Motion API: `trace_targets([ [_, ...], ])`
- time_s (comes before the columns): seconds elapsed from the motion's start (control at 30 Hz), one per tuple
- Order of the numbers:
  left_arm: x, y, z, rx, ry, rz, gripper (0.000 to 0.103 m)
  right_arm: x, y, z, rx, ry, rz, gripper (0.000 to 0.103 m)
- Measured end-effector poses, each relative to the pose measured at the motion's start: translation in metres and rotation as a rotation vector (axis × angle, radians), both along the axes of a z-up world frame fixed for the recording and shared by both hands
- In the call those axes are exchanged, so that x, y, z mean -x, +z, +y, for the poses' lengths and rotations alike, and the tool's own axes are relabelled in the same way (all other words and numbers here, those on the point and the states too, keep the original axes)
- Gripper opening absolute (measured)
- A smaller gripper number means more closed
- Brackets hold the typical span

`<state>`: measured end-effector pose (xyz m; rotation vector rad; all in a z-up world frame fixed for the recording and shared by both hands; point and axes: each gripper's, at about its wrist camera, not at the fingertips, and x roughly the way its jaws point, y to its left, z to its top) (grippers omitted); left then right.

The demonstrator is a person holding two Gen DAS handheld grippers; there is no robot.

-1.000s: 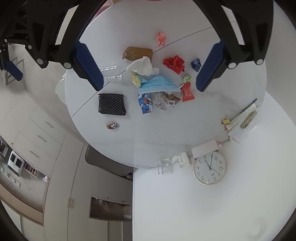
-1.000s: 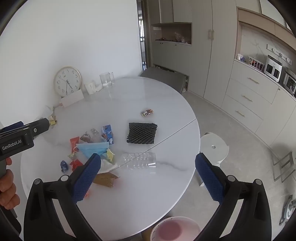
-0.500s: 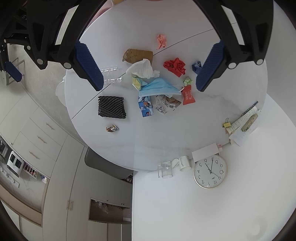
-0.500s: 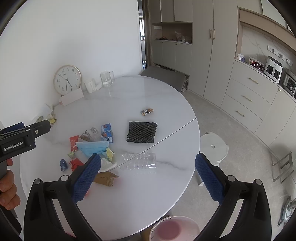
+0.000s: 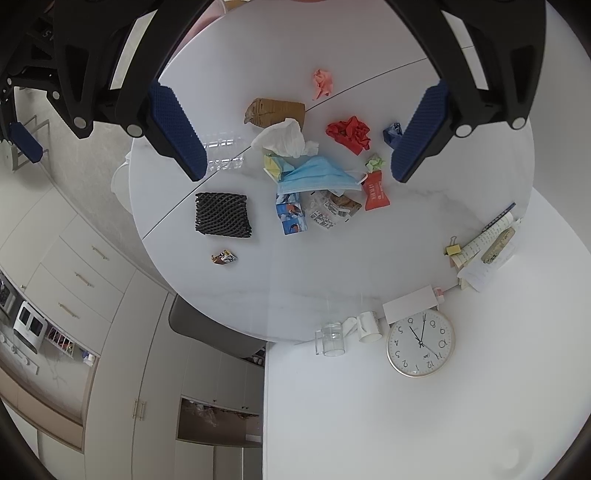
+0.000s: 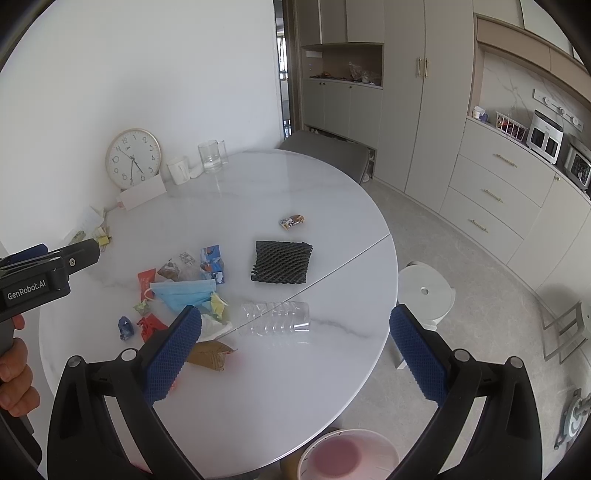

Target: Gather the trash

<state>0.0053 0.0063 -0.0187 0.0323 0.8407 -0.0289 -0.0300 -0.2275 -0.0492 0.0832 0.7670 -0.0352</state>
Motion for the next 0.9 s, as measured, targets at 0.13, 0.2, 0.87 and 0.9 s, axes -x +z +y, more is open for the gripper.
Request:
trace_targets([
  [0.13, 0.0017, 0.0, 0.0, -0.002, 0.002, -0.004, 0.095, -0.0006, 0.001, 0.0005, 0.002, 0.0, 0.0, 0.101],
  [0.2, 0.0026, -0.0004, 0.0, -0.002, 0.002, -0.003, 0.095, -0.0003, 0.0008, 0.0001, 0.002, 0.0, -0.002, 0.101],
  [0.87, -0.0007, 0.0034, 0.0042, -0.001, 0.007, 0.001, 0.095, -0.001, 0.0017, 0.0, 0.003, 0.005, 0.006, 0.101],
  [0.9, -0.0008, 0.0033, 0.004, -0.001, 0.006, 0.001, 0.095, -0.0002, 0.0016, -0.0003, 0.003, 0.005, 0.006, 0.101],
])
